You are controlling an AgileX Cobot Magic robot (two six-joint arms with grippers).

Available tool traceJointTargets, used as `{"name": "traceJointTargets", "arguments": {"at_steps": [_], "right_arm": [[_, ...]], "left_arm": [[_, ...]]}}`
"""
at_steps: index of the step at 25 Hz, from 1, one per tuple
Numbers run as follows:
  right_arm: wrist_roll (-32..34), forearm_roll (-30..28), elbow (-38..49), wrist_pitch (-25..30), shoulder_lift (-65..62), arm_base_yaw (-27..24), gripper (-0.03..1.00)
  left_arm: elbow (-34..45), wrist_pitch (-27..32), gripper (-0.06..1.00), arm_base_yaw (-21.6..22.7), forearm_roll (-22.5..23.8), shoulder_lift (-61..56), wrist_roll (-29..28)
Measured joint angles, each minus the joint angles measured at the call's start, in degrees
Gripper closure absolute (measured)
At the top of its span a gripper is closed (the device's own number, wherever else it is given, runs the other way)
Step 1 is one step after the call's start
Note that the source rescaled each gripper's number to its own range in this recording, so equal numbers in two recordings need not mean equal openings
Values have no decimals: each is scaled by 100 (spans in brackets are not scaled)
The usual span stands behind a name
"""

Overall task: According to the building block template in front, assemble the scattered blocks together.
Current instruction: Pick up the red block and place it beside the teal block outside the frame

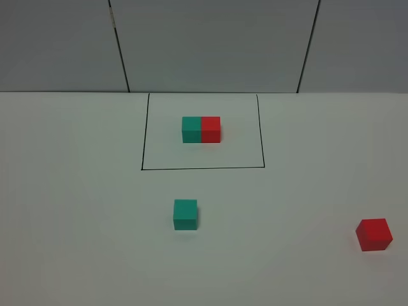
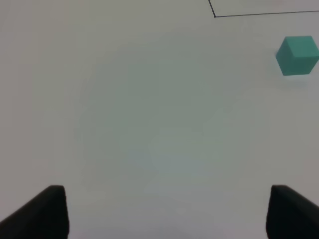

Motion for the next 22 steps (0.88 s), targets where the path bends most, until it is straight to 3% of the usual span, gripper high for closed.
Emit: {"name": "traceJointTargets", "arguments": {"at_steps": [5, 8, 17, 22], "right_arm": [[-720, 0, -138, -29, 998, 0, 6], [-1430, 6, -412, -44, 1994, 0, -1], [-3138, -238, -1627, 202, 5311, 0, -3], [-4414, -477, -1953, 171, 6391, 0, -3]], "left_arm": [[0, 0, 15, 0, 0, 0, 5], [0, 0, 15, 0, 0, 0, 5], [0, 0, 15, 0, 0, 0, 5], [0, 0, 15, 0, 0, 0, 5]]}}
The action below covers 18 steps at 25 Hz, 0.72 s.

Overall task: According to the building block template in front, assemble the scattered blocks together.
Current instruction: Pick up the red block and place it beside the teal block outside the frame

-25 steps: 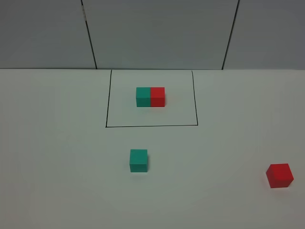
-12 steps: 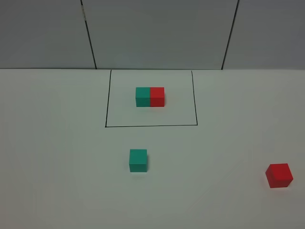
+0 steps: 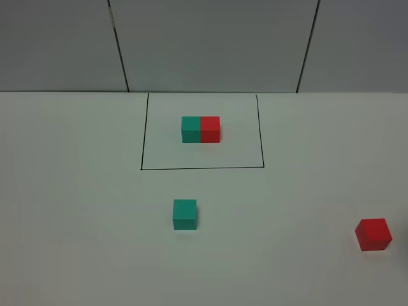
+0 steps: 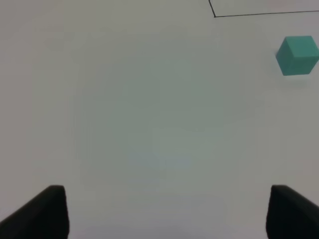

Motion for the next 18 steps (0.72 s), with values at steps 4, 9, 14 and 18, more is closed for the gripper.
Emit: {"name": "traceJointTargets", "arguments": {"at_steps": [4, 9, 14, 18], "right_arm": [[-867, -26, -6, -390, 490, 0, -3], [-1418, 64, -12, -1135, 860, 77, -3], [-1869, 16, -12, -1316, 1202, 570, -3], [-2064, -78, -12, -1414, 1476, 840, -3]], "left_arm": [[0, 0, 15, 0, 0, 0, 0], [0, 0, 15, 0, 0, 0, 0], [0, 0, 15, 0, 0, 0, 0], [0, 0, 15, 0, 0, 0, 0]]}}
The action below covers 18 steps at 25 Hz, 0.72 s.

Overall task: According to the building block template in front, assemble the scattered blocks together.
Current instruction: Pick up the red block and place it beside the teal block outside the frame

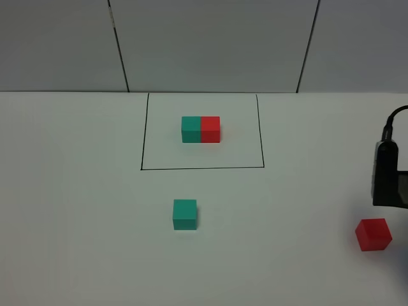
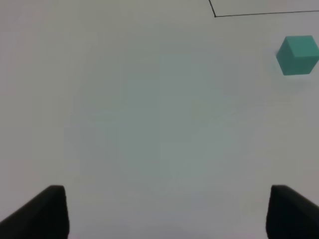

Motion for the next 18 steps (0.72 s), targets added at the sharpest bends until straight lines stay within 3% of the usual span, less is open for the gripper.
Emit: {"name": "traceJointTargets", "arguments": {"at_steps": [10, 18], "right_arm": [[-742, 480, -276, -445, 745, 66, -3], [-1179, 772, -861, -357, 1685, 71, -3]], "left_arm": [[0, 0, 15, 0, 0, 0, 0], [0, 0, 15, 0, 0, 0, -6]]}}
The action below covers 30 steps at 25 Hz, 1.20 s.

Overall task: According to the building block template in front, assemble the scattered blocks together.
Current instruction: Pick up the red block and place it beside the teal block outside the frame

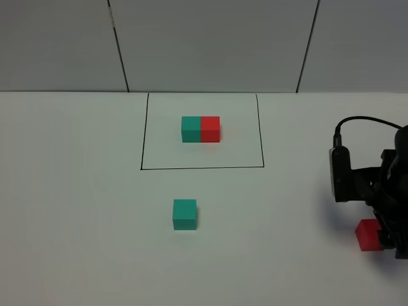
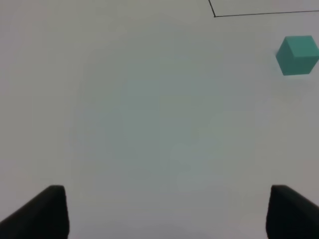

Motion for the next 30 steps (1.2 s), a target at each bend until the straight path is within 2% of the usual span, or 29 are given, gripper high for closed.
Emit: {"name": "traceJointTargets", "arguments": {"at_steps": [6, 13, 26, 30], "right_arm": [[-178, 184, -180, 22, 507, 0, -3], [-199, 112, -180, -50, 707, -21, -3], [-489, 104, -198, -171, 923, -367, 0], [-654, 346, -198, -384, 1089, -413, 1]], "left_arm": [[0, 0, 15, 0, 0, 0, 0], [0, 0, 15, 0, 0, 0, 0], [0, 0, 15, 0, 0, 0, 0], [0, 0, 15, 0, 0, 0, 0]]}}
